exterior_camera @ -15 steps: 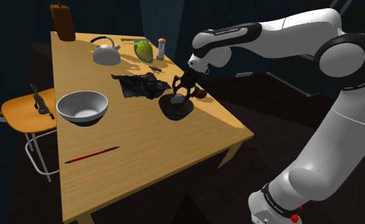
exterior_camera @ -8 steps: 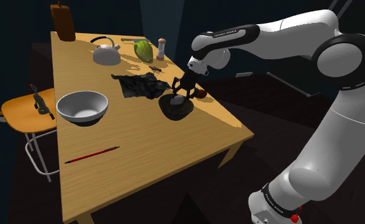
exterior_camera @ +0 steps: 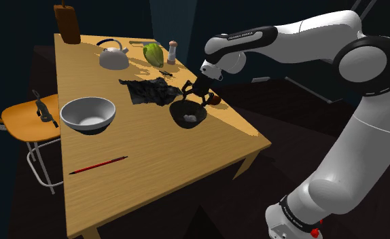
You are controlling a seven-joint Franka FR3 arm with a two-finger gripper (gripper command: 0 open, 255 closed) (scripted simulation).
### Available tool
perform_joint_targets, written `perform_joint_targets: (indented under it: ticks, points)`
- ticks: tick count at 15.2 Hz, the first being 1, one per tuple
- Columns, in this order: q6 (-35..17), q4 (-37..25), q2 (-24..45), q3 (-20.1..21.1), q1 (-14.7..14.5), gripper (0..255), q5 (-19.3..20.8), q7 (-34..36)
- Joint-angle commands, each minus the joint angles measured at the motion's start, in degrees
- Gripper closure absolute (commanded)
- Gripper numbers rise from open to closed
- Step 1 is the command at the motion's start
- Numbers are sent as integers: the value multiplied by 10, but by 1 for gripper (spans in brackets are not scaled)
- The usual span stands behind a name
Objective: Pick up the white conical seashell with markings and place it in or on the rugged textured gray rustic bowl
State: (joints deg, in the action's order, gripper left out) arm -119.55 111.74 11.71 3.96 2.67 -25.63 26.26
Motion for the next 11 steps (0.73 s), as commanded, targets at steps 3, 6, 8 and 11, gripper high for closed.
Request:
perform_joint_targets:
  ticks: [3, 6, 8, 11]
  points:
    - [52, -29, -19, -8, 11, 0, 10, 6]
    - [65, -38, -23, -11, 13, 0, 12, 7]
    - [65, -38, -23, -11, 13, 0, 12, 7]
    - [65, -38, -23, -11, 13, 0, 12, 7]
